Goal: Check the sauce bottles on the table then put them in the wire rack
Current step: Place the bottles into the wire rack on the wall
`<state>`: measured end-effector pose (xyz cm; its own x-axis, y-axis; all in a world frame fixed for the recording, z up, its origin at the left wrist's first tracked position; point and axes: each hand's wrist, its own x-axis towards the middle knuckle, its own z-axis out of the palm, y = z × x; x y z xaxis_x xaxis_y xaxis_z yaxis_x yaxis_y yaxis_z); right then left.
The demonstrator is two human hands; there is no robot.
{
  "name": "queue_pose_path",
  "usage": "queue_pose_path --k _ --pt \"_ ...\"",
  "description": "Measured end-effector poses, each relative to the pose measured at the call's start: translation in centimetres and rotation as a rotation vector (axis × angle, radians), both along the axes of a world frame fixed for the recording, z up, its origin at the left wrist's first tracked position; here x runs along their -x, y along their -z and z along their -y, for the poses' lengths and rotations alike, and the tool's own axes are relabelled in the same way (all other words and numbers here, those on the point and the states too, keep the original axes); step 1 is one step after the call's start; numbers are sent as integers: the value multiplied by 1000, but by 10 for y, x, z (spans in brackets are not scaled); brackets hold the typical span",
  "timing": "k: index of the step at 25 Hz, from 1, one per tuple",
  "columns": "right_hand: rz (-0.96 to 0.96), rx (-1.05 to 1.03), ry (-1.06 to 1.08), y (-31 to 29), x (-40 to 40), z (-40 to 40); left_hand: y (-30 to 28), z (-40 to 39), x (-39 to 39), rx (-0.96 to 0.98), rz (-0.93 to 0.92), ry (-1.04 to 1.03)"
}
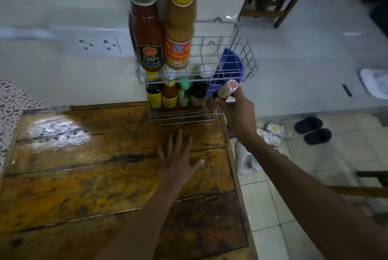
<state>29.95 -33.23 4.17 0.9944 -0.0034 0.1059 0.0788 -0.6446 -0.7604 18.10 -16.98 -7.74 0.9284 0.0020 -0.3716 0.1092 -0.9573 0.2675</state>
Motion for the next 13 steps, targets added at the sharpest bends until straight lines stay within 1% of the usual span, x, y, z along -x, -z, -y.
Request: queue_pose_path --k 3,5,8,11,13 --pt "8 30 -19 13 -22 1 1 1 -2 10 -4 -14" --pt "-56 39 -49 18 -37 3 3 2 0 16 -4 -24" --pt "-171 85 -141 21 -58 9 3 2 0 9 3 -28" --pt "-199 103 -263 12 -73 14 4 2 0 6 -9 -21" --pt "-195 94 -296 9 -75 14 4 1 1 3 -11 -21"
